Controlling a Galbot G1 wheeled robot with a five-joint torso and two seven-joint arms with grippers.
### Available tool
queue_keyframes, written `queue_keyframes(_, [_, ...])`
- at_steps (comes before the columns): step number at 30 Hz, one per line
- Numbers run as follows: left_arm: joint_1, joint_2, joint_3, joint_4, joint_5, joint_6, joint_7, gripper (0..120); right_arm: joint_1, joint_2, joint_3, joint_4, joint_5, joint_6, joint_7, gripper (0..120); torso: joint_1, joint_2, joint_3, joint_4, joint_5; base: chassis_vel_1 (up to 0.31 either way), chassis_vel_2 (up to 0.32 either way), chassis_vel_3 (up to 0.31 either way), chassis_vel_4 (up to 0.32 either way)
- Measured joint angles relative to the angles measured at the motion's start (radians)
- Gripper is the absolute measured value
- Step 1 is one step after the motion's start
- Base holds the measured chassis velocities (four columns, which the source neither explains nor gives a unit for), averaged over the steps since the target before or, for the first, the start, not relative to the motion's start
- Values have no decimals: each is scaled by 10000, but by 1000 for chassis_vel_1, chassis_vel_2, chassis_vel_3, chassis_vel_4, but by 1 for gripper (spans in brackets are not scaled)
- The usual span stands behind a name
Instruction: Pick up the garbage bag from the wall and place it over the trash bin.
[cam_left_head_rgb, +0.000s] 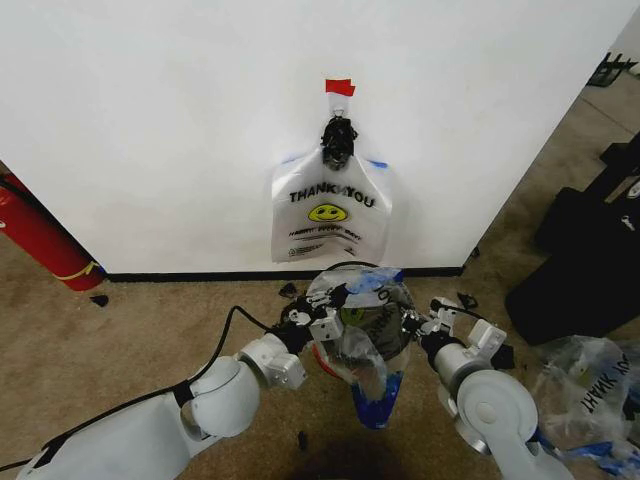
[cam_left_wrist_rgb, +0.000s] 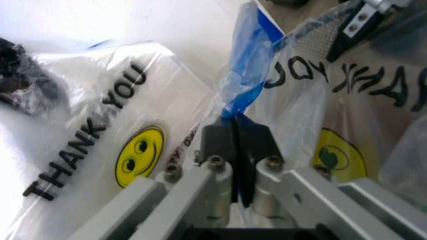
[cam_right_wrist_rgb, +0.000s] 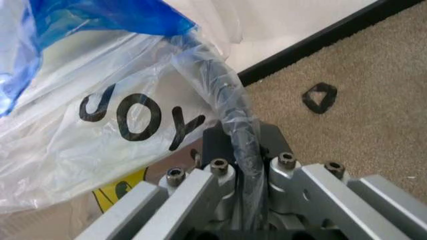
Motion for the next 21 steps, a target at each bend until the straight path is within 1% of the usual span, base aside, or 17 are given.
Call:
queue_keyframes(3, [-250, -107, 92, 57, -302, 34, -118, 0, -25, -28, 7, 12, -11, -4, -6, 0, 0, 0, 0, 0, 0, 0, 0, 0, 0])
queue_keyframes(5, [-617, -188, 200, -90, -1281, 335, -200, 0, -90, -67, -12, 16, -249, -7, -108, 0, 0, 0, 0, 0, -1, 0, 0, 0, 0])
queue_keyframes(6, [-617, -188, 200, -90, -1281, 335, -200, 0, -90, -67, -12, 16, -249, -7, -108, 0, 0, 0, 0, 0, -1, 0, 0, 0, 0])
queue_keyframes(7, [-881, -218, 277, -163, -1906, 554, -236, 0, -123, -97, -51, 13, -384, -3, -191, 0, 0, 0, 0, -1, 0, 0, 0, 0, 0])
queue_keyframes(8, [-981, -225, 313, -180, -2133, 635, -261, 0, -133, -105, -61, 12, -416, -1, -216, 0, 0, 0, 0, -1, 0, 0, 0, 0, 0])
queue_keyframes(10, [-1640, -296, 505, -205, -3425, 1127, -493, 0, -237, -200, -163, 9, -885, 81, -532, 0, 0, 0, 0, 0, 1, 0, 0, 0, 0])
queue_keyframes(11, [-1897, -360, 557, -123, -3738, 1224, -620, 0, -295, -247, -211, 14, -1142, 128, -675, 0, 0, 0, 0, -1, 1, 0, 0, 0, 0])
queue_keyframes(16, [-2423, -569, 673, 304, -4399, 1417, -842, 0, -509, -365, -329, 133, -1625, 207, -1071, 0, 0, 0, 0, -1, 1, 0, 0, 0, 0])
queue_keyframes(17, [-2546, -646, 688, 455, -4683, 1557, -901, 0, -586, -406, -343, 182, -1831, 299, -1287, 0, 0, 0, 0, -1, -1, 0, 0, 0, 0])
queue_keyframes(21, [-2676, -697, 656, 799, -5233, 1794, -1024, 0, -724, -482, -340, 293, -2074, 477, -1668, 0, 0, 0, 1, -1, 0, 0, 0, 0, 0])
